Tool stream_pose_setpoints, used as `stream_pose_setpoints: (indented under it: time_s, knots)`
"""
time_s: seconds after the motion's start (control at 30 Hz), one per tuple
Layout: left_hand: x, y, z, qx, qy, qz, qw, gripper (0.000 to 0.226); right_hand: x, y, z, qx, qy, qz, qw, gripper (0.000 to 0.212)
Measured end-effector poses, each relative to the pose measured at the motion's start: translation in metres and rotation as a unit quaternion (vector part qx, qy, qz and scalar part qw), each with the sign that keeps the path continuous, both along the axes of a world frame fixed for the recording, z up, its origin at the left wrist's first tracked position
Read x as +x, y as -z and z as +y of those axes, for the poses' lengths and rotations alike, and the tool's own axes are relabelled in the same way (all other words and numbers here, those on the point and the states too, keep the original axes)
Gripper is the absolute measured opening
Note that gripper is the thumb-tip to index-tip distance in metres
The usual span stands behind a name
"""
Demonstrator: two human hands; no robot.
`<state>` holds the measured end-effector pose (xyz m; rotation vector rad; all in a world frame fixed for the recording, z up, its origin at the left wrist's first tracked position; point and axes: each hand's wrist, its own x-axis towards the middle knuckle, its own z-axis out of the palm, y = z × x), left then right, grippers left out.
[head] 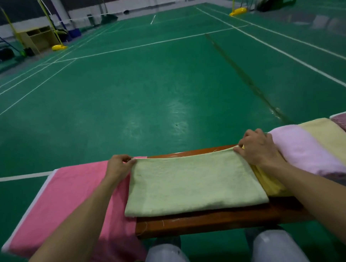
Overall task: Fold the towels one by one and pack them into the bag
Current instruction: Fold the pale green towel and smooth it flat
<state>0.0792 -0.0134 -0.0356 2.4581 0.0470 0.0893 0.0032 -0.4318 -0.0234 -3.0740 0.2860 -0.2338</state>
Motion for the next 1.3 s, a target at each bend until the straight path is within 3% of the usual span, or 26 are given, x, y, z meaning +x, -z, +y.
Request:
stream_pose_setpoints:
  time_s: [0.27,0.4,0.6,0.7,0.8,0.93,1.1,1.3]
  knots:
    - [0.01,0.01,-0.008,0.08,0.007,0.021,0.997,0.02,0.003,0.01,0.007,-0.03,0.017,0.012,0.999,0.033]
    - [0.01,0.005,-0.014,0.108,0.005,0.034,0.994,0.02,0.003,0.001,0.011,0.022,0.032,0.008,0.999,0.035]
    - [0.01,-0.02,-0.066,0.053,0.056,0.007,0.997,0.019,-0.054,-0.008,0.05,0.213,-0.057,-0.084,0.972,0.041]
    - [-0.001,-0.025,-0.117,-0.008,0.128,0.065,0.99,0.018,-0.082,0.006,0.077,0.274,-0.084,-0.061,0.956,0.045]
    - [-0.019,-0.024,-0.168,-0.057,0.204,0.115,0.97,0.019,-0.091,0.022,0.089,0.303,-0.046,-0.051,0.95,0.051]
    - [-0.033,-0.021,-0.22,-0.061,0.285,0.145,0.945,0.024,-0.095,0.043,0.086,0.286,0.005,-0.033,0.958,0.068]
    - [-0.034,-0.021,-0.257,-0.093,0.31,0.162,0.932,0.031,-0.093,0.061,0.09,0.194,0.047,-0.034,0.979,0.092]
    - [-0.031,-0.014,-0.292,-0.114,0.313,0.211,0.919,0.033,-0.09,0.066,0.09,0.162,0.05,-0.002,0.985,0.093]
